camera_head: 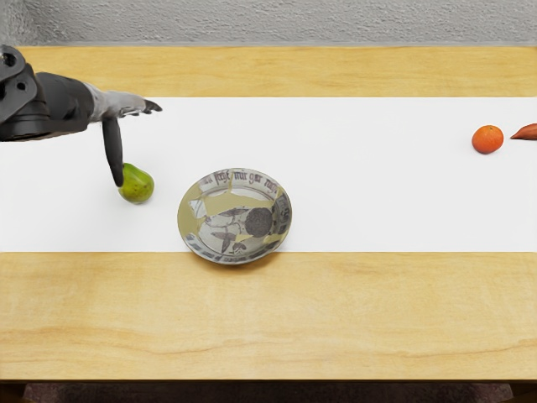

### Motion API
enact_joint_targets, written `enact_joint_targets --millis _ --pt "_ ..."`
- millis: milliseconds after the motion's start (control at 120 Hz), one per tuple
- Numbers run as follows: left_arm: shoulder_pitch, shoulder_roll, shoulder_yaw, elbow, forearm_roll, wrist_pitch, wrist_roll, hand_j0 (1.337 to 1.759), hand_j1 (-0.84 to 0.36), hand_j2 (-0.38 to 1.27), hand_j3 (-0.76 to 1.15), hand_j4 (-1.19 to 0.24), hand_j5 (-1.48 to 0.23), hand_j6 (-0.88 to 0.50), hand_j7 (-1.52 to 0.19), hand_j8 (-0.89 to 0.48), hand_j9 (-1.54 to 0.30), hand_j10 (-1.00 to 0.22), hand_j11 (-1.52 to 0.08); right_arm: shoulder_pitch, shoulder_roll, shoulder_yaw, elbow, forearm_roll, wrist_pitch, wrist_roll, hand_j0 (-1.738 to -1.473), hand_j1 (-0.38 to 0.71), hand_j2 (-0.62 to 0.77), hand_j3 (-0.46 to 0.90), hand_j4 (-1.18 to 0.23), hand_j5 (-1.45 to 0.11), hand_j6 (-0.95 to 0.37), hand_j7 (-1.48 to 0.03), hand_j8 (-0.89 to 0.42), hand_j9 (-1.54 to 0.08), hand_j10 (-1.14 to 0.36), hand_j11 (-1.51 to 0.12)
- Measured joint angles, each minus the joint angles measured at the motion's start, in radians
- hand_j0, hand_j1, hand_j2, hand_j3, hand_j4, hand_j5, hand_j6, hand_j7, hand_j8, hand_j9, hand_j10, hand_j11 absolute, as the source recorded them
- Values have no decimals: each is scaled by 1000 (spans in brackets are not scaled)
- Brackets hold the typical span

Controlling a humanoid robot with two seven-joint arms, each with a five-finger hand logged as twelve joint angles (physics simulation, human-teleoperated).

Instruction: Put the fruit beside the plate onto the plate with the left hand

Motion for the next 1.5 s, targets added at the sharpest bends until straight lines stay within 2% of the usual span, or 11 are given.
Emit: enact_joint_targets --millis 208,300,733,1500 --pt "30 -33 99 -19 46 110 0 1658 330 4 0 -20 -22 -21 -22 -21 -22 -19 -22 5 0 0 -2 0 0 0 -1658 -349 0 0 0 0 0 0 0 0 0 0" --pt "66 -55 119 -17 58 141 0 1658 329 5 0 -21 -23 -22 -23 -22 -23 -20 -23 7 0 0 -3 0 0 0 -1658 -349 0 0 0 0 0 0 0 0 0 0" --pt "94 -54 187 -13 94 259 0 1658 295 11 0 -50 -60 -51 -60 -51 -60 -49 -60 11 0 0 -3 0 0 0 -1658 -349 0 0 0 0 0 0 0 0 0 0" --pt "97 -45 220 -12 99 279 0 1658 98 45 0 -215 -275 -216 -275 -216 -274 -214 -274 11 0 -1 -3 0 0 -1 -1658 -349 0 0 0 0 0 0 0 0 0 0"
